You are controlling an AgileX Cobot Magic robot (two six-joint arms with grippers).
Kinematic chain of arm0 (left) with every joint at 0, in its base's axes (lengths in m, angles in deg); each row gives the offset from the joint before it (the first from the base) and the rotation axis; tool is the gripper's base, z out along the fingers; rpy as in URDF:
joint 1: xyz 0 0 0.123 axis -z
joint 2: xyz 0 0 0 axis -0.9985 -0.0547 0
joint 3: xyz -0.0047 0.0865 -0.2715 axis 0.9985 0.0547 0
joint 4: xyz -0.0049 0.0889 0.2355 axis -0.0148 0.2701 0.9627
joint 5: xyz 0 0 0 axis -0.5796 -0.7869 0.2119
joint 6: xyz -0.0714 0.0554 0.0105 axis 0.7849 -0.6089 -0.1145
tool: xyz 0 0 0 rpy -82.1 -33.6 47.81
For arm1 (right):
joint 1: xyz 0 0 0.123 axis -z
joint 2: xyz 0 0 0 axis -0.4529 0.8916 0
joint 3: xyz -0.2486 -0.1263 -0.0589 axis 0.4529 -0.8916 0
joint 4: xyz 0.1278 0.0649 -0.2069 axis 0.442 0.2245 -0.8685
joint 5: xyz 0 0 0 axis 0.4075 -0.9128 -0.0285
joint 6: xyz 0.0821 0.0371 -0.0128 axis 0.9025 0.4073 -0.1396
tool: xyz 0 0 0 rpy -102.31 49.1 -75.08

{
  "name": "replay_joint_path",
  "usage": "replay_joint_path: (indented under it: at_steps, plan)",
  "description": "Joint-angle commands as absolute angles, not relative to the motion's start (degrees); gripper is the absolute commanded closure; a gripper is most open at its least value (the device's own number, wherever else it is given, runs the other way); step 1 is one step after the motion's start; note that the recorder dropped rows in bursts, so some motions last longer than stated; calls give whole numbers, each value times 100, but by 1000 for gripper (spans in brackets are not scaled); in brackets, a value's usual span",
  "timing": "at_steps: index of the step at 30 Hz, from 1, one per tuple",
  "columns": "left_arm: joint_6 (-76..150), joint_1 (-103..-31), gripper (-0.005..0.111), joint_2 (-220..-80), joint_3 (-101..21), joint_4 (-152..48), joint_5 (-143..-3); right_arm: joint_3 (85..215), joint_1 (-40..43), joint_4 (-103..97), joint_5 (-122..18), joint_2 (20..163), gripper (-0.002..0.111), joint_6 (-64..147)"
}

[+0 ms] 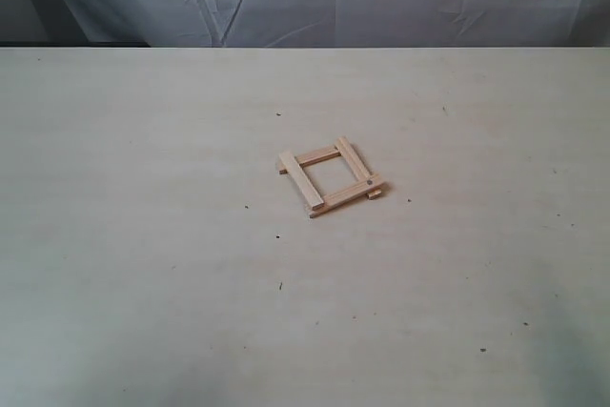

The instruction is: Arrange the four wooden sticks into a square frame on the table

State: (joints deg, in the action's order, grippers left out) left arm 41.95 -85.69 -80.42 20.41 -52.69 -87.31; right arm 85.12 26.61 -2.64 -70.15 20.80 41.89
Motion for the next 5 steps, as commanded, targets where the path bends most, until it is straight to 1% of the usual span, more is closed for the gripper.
replay_joint_path:
  at_steps: [1,5]
  plan:
    - [4230,-8570,107,-8009,2061,-5233,-8701,8499,2693,-257,-6974,2052,108,4189]
    - [4230,-8570,107,-8009,2061,-5233,-8701,8499,2693,-257,-6974,2052,108,4189]
